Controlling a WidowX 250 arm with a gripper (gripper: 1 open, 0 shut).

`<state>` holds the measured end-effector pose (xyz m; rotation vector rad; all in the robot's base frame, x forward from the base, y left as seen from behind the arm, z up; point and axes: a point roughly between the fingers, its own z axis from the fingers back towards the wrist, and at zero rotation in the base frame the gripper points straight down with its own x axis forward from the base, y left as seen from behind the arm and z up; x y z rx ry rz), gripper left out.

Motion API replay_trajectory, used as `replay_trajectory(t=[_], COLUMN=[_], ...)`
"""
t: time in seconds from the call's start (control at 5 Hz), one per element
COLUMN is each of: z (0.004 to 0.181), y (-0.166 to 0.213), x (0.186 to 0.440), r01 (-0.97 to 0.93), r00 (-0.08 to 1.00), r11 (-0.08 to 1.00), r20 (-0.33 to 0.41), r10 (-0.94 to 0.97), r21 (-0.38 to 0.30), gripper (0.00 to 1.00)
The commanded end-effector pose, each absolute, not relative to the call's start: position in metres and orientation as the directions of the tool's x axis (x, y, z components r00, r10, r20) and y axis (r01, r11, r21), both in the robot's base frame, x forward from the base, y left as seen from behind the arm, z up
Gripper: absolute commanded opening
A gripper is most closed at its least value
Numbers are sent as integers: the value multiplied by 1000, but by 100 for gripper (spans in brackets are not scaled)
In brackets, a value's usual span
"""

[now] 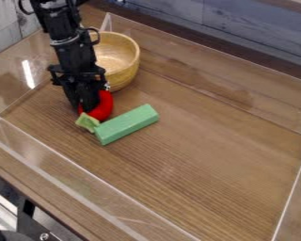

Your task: Move the red object to the left side of the table

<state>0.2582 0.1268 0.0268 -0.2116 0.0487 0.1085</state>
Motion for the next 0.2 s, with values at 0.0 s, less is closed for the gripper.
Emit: replay_trajectory(t=[0.0], z=[47], y=[131], x=[262], r01=[-118], r00=[993], r11=[974], r20=[-19], r10=[116], r21=[-192], gripper=[0])
